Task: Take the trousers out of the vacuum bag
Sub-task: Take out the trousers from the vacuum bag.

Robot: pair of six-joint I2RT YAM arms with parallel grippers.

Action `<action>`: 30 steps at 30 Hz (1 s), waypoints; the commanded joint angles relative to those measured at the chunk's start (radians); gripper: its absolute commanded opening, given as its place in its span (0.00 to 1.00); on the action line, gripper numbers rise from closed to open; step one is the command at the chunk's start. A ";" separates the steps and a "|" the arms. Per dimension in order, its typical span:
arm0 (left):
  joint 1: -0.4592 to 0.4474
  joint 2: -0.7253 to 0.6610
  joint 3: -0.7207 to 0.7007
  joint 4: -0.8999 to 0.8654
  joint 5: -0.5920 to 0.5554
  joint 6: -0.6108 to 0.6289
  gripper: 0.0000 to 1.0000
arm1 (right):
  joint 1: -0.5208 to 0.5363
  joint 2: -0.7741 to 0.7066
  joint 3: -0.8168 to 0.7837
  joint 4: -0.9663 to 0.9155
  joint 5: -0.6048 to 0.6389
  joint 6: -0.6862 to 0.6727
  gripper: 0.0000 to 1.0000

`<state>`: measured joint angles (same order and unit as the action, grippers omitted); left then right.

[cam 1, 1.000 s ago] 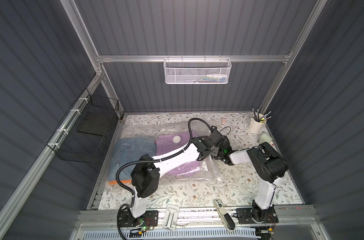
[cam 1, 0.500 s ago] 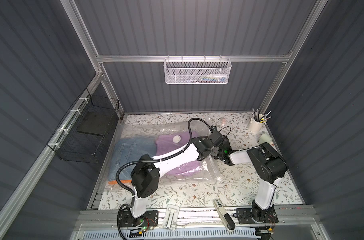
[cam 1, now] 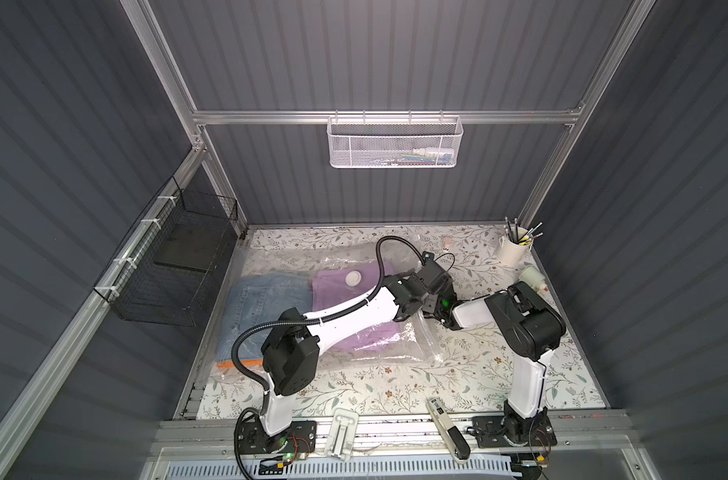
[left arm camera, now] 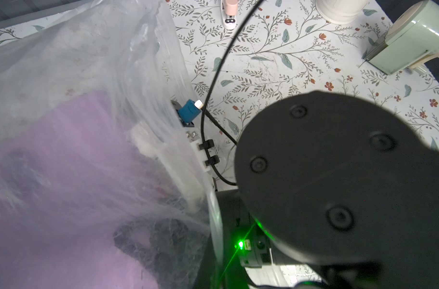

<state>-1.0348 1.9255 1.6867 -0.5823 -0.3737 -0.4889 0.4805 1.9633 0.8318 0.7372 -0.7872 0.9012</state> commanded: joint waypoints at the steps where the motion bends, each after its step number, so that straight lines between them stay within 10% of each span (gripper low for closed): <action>1: -0.011 -0.031 -0.017 0.004 0.012 0.014 0.00 | 0.006 -0.046 0.005 0.058 -0.054 0.022 0.10; 30: -0.012 -0.054 -0.038 -0.007 -0.015 0.014 0.00 | -0.138 -0.379 -0.188 -0.105 -0.040 -0.017 0.06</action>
<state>-1.0771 1.8866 1.6722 -0.4999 -0.3248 -0.4896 0.3855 1.6573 0.6468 0.6189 -0.7998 0.9348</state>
